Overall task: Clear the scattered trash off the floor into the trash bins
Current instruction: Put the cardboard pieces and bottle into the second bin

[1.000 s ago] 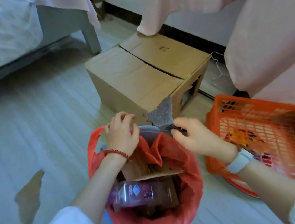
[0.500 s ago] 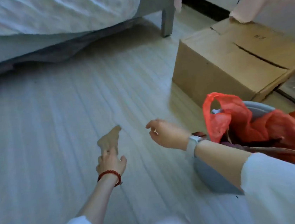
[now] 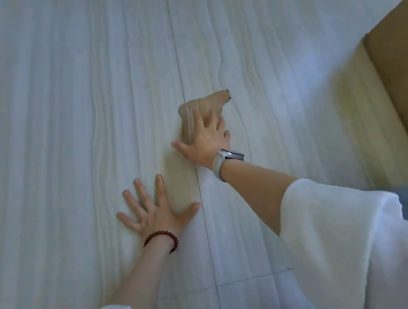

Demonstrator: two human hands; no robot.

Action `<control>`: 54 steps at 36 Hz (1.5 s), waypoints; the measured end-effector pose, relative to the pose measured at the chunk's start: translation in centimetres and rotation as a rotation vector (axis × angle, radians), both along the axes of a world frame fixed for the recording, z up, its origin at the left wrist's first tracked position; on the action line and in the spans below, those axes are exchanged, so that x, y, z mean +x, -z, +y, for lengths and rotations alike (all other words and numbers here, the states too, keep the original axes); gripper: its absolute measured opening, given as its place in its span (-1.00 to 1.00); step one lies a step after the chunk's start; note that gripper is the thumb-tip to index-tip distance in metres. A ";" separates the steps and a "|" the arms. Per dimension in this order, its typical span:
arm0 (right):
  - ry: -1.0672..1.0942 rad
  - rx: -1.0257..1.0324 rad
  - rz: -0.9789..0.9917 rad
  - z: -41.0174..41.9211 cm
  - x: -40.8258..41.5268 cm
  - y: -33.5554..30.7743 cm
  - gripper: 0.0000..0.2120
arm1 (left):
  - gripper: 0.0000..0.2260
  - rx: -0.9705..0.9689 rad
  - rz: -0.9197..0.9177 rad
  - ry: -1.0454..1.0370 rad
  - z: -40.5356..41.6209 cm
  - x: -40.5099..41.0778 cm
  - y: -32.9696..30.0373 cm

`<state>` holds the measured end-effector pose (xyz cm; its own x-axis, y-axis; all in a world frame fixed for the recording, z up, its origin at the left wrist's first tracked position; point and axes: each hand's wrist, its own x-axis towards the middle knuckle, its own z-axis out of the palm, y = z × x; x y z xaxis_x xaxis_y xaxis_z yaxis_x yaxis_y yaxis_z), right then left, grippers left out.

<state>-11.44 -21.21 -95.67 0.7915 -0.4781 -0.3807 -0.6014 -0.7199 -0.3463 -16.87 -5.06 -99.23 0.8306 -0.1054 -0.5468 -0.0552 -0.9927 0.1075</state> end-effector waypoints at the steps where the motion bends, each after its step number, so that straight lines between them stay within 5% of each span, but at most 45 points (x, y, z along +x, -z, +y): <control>1: -0.017 -0.028 0.029 0.3 0.7 0.6 -0.11 | -0.01 0.003 0.000 0.001 0.0 0.0 0.2; 11: -0.077 -0.061 -0.014 -0.7 -2.7 -1.0 -0.58 | -0.01 -0.037 0.014 0.005 0.2 -0.1 -0.4; 19: 0.158 0.144 -0.161 -4.1 -11.5 -11.5 -0.97 | -0.13 0.061 0.094 0.049 -0.9 0.9 -4.0; 22: 0.185 0.197 -0.255 -5.4 -15.4 -16.9 -0.89 | -0.36 0.000 0.104 0.098 -2.9 0.9 -7.3; 26: 0.249 0.115 -0.373 -8.5 -21.2 -23.2 -0.72 | -0.63 -0.358 0.013 0.137 -8.3 -0.2 -13.0; 32: 0.406 -0.160 -0.640 -13.9 -30.5 -30.9 -0.73 | -0.74 -0.853 -0.036 0.327 -18.6 -5.2 -22.5; 39: 0.445 -0.498 -0.399 -18.2 -41.6 -33.7 -0.70 | -0.75 -1.140 -0.062 0.630 -26.3 -13.9 -28.5; 44: 0.231 -0.554 -0.097 -18.3 -44.5 -30.5 -0.58 | -0.68 -1.087 -0.047 0.758 -28.5 -16.7 -28.0; 48: 0.200 -0.252 0.210 -18.2 -44.5 -26.3 -0.55 | -0.56 -0.807 -0.084 0.930 -29.8 -17.7 -26.6; 50: 0.335 -0.191 0.104 -18.3 -45.1 -25.3 -0.51 | -0.48 -0.693 -0.107 0.985 -30.4 -17.9 -25.8; 54: 0.769 -0.398 -0.105 -18.6 -47.8 -24.6 -0.42 | -0.44 -0.576 -0.219 1.001 -31.0 -18.3 -25.0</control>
<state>-59.20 -39.79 -71.09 0.2163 -0.9762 -0.0146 -0.9494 -0.2069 -0.2363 -35.12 -36.10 -74.24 0.3073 -0.9496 -0.0615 -0.8561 -0.3041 0.4179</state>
